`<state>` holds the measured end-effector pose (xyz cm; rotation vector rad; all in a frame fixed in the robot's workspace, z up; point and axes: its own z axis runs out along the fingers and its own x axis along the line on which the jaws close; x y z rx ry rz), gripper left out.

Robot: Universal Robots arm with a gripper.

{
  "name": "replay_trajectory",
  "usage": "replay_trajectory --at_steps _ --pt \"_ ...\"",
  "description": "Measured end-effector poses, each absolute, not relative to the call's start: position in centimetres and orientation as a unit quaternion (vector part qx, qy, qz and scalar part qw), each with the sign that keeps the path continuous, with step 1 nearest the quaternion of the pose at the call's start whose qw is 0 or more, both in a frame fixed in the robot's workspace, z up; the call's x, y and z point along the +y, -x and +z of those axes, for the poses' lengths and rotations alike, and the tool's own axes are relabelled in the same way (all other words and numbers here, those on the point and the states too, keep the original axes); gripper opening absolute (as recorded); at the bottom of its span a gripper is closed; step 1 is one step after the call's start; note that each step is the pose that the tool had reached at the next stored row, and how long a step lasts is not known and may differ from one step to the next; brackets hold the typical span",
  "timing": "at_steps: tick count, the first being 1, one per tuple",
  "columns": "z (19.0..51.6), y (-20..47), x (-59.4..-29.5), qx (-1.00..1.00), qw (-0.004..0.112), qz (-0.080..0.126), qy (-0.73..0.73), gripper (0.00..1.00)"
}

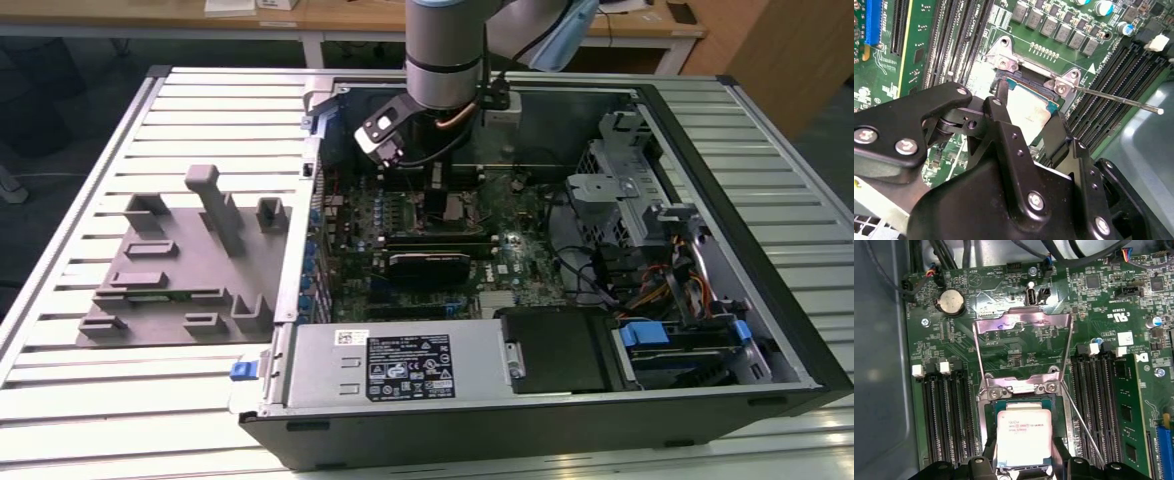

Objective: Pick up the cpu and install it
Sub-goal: 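Place the cpu into insertion slot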

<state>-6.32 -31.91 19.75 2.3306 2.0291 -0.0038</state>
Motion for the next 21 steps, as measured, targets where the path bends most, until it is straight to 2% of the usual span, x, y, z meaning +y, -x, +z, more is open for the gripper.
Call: replay_trajectory --at_steps 21 --pt "19.64 6.55 -31.93 0.685 0.026 0.0 -0.728 0.52"
